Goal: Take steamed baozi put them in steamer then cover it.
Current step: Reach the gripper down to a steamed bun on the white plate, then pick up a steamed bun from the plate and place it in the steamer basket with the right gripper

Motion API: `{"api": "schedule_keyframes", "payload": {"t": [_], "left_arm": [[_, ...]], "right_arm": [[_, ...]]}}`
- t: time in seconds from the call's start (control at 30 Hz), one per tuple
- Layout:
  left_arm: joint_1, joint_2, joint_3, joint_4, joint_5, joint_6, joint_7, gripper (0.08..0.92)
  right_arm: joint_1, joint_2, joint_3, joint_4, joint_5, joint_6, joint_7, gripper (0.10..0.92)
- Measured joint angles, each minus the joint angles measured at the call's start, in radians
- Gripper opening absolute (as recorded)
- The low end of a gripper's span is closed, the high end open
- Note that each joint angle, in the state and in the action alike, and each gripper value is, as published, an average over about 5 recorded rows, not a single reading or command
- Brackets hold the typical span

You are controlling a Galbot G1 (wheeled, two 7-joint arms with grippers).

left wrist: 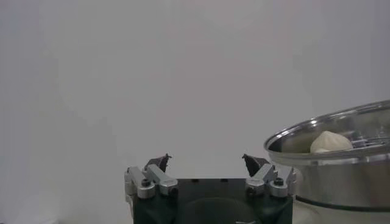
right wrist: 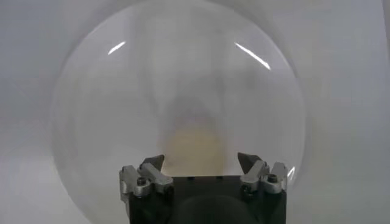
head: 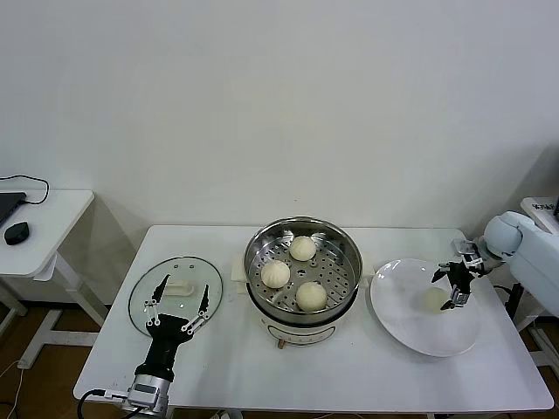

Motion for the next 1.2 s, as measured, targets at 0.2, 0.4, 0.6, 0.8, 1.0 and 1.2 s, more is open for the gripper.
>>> {"api": "schedule_keyframes", "payload": {"t": [0.2,0.4,0.6,0.8,1.0,1.2], "left_arm": [[-0.002,0.000,0.001,0.003,0.000,-0.003,-0.001,0.823],[-0.006,0.000,0.005,0.005,0.000,-0.003,-0.001,0.823],[-0.007,0.002,0.008,0.001,0.000,-0.003,-0.002,0.823],[-0.007,0.004,0.013,-0.008,0.000,-0.002,-0.001,0.823],[-0.008,0.005,0.020,-0.017,0.000,-0.002,-0.001,0.823],[-0.010,0.008,0.026,-0.021,0.001,-0.001,-0.001,0.823]], "right_arm": [[-0.002,0.006,-0.013,-0.012,0.006,-0.003,0.006,0.818],[0.013,-0.002,-0.042,-0.005,0.018,-0.006,0.008,0.697],[0.065,-0.016,-0.084,0.022,0.032,-0.008,-0.005,0.641],[0.205,-0.021,-0.185,0.090,0.080,-0.021,-0.052,0.628],[0.426,0.005,-0.363,0.203,0.191,-0.060,-0.100,0.628],[0.626,0.058,-0.530,0.326,0.333,-0.120,-0.108,0.628]]}}
